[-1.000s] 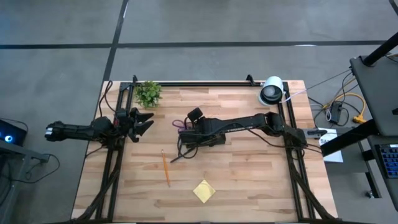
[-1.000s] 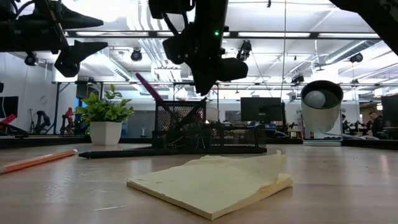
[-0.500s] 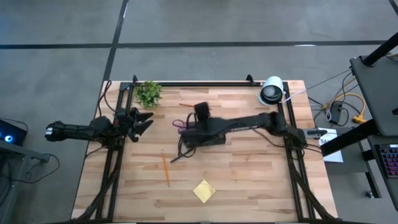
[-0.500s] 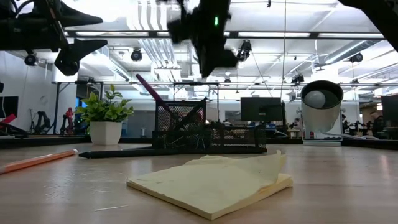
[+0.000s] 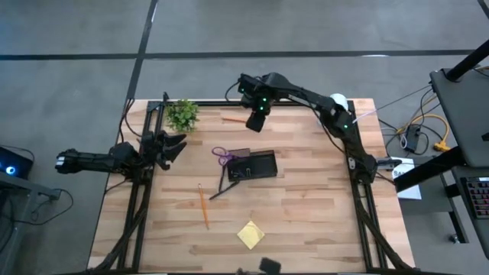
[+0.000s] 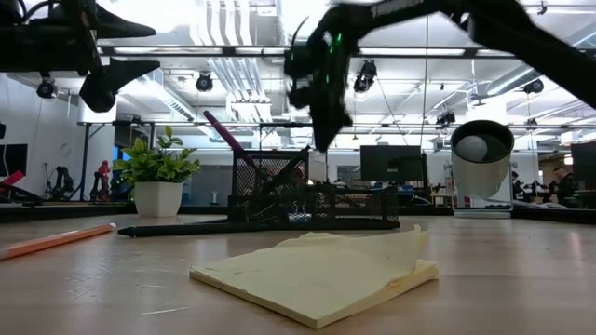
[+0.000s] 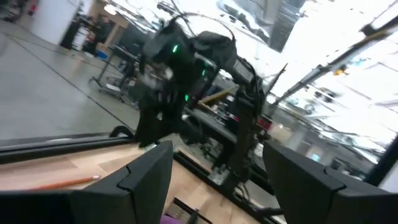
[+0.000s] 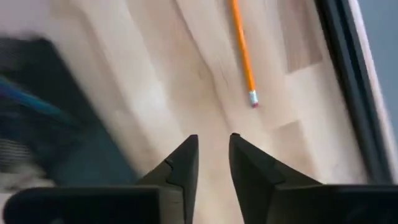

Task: Pick and place office supplies into organizer
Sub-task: Put the right orange pencil into the black desk organizer

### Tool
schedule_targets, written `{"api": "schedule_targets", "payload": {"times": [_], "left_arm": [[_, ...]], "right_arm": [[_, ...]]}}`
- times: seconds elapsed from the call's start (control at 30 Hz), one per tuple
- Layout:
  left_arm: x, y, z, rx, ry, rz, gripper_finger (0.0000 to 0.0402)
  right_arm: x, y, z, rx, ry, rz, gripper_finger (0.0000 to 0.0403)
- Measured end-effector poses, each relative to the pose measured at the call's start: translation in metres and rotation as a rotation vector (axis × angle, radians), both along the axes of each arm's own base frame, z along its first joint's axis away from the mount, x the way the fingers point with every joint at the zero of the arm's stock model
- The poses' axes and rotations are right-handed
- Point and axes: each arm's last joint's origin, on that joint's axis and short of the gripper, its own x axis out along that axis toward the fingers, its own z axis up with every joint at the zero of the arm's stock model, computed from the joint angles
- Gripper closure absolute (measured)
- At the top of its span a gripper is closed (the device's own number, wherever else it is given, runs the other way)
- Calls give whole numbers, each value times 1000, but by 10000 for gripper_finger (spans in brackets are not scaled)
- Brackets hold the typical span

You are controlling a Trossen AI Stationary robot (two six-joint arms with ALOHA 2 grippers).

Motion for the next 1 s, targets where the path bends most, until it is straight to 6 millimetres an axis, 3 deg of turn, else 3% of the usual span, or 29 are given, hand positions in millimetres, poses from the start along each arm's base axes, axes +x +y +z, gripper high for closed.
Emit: {"api": "schedule_targets", "payload": {"times": [0.17,0.27,0.33,0.47,0.53,0.67,0.8,1.0], "left_arm": [[-2,4,-1,-33,4,136,166],[-4,6,0,-114,-39,231,166],[-5,7,-1,-127,-40,282,166],[-5,8,-2,-111,-22,324,166],[-5,8,-2,-114,-25,324,166],[-5,8,-2,-115,-24,324,166],[-5,8,-2,-116,-25,326,166],[-5,8,-3,-116,-22,326,166]], "right_arm": [[15,-20,-41,-173,88,222,287],[16,-49,-61,-190,34,109,266],[11,-65,-58,-196,1,28,254],[-1,-83,-71,-129,25,-6,235],[-4,-88,-81,-90,35,-22,231],[-8,-89,-78,-35,11,39,232],[-6,-89,-86,-48,8,128,241],[-12,-99,-100,-82,13,126,249]]}}
